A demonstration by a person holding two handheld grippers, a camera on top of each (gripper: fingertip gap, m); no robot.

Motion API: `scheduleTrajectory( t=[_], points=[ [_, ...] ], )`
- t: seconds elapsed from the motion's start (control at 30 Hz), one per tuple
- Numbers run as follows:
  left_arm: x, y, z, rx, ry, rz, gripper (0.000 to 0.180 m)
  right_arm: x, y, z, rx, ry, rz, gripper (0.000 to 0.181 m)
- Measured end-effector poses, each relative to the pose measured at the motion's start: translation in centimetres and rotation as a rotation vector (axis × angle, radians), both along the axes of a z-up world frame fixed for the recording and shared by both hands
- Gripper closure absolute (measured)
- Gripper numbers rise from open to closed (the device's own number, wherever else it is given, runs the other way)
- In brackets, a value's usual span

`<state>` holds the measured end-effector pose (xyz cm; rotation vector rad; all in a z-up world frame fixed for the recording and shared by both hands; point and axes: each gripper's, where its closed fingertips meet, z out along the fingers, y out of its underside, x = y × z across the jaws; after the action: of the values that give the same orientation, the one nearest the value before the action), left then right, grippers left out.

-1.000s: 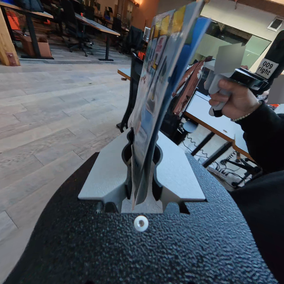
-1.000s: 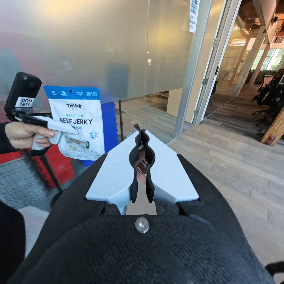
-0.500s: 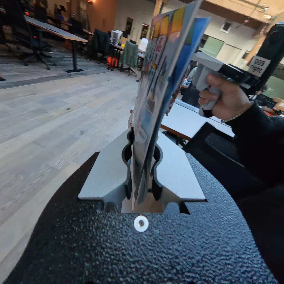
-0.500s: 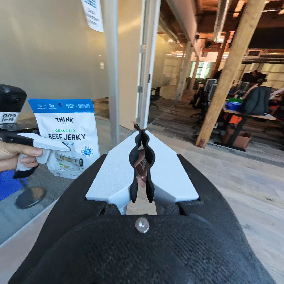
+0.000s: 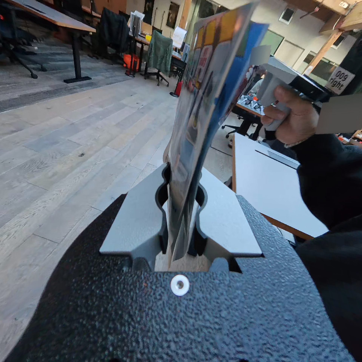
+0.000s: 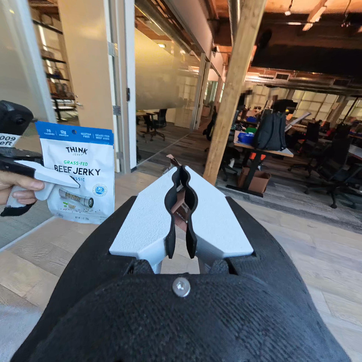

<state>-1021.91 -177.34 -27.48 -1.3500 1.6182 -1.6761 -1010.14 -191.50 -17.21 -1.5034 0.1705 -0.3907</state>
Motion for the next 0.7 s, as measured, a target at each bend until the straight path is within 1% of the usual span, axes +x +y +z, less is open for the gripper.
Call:
scheduleTrajectory(
  t=[0.03,0.13,0.23,0.37,0.47,0.6,0.7],
  points=[
    [3.5,0.8,0.0,0.007,0.01,-0.004,0.159,3.5,0.0,-0.1,-0.016,0.004,-0.023,0.181],
    [14.6,2.7,-0.6,-0.019,0.024,-0.028,0.159,13.4,-0.7,-1.0,-0.045,0.026,-0.065,0.181],
    [27.2,3.4,-2.7,-0.013,0.028,-0.064,0.159,24.7,-2.1,-2.5,-0.06,0.031,-0.128,0.181],
    [45.7,2.1,-4.0,-0.015,0.0,-0.188,0.16,39.9,-5.3,-3.4,-0.039,0.06,-0.243,0.181],
    [60.3,-0.6,-2.8,-0.057,-0.015,-0.318,0.159,50.9,-8.3,-3.5,-0.083,0.088,-0.375,0.181],
    [78.7,-5.8,0.0,-0.062,-0.021,-0.495,0.16,64.8,-13.0,-2.5,-0.047,0.136,-0.54,0.181],
    [91.0,-10.3,2.0,-0.089,-0.038,-0.611,0.16,74.9,-16.0,-2.3,-0.038,0.136,-0.62,0.181]
  ],
)
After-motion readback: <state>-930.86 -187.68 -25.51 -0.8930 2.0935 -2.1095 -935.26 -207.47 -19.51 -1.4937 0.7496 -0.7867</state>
